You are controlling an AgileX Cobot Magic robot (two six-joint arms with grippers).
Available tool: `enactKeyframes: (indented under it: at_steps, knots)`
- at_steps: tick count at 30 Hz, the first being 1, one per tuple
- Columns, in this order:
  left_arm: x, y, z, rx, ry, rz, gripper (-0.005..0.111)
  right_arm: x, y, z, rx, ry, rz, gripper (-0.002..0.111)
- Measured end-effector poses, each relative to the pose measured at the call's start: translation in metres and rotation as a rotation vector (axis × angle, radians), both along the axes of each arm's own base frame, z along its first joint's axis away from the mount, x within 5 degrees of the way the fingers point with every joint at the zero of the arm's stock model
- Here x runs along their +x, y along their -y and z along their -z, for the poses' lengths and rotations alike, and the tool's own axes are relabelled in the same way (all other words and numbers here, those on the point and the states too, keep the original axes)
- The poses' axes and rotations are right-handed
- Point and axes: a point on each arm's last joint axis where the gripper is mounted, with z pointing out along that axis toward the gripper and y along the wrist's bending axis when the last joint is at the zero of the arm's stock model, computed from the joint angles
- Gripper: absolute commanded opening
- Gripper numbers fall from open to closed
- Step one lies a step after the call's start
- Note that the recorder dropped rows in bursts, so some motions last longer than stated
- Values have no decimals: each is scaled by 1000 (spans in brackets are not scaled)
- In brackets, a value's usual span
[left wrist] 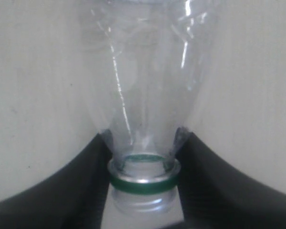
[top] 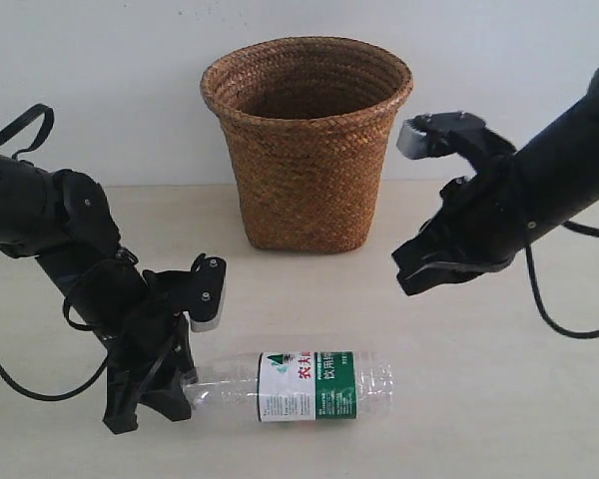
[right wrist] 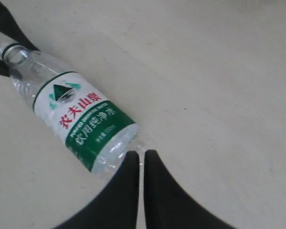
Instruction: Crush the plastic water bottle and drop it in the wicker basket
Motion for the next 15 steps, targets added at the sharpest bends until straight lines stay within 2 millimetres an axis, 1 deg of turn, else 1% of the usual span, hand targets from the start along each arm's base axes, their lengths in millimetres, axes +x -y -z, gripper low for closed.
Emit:
enactKeyframes:
  at_steps: [1,4,7,10,11,13,15]
  knots:
    - [-1,1,0,1,-4,-8,4,1,-12,9,-8,-19,-46,0]
    - [-3,5,0,2,-13,-22,4,1,-34,15,-38,-41,-111,0]
    - [-5,9,1,9,-24,-41,4,8,-54,15,-80,-50,-120,0]
    - [-6,12,2,18,-32,-51,4,15,-71,24,-142,-87,-123,0]
    - [-6,11,5,23,-41,-61,4,19,-79,33,-169,-126,-118,0]
    - [-6,11,6,31,-48,-73,4,23,-88,45,-192,-184,-113,0]
    - [-6,10,6,41,-47,-69,4,27,-91,54,-206,-225,-110,0]
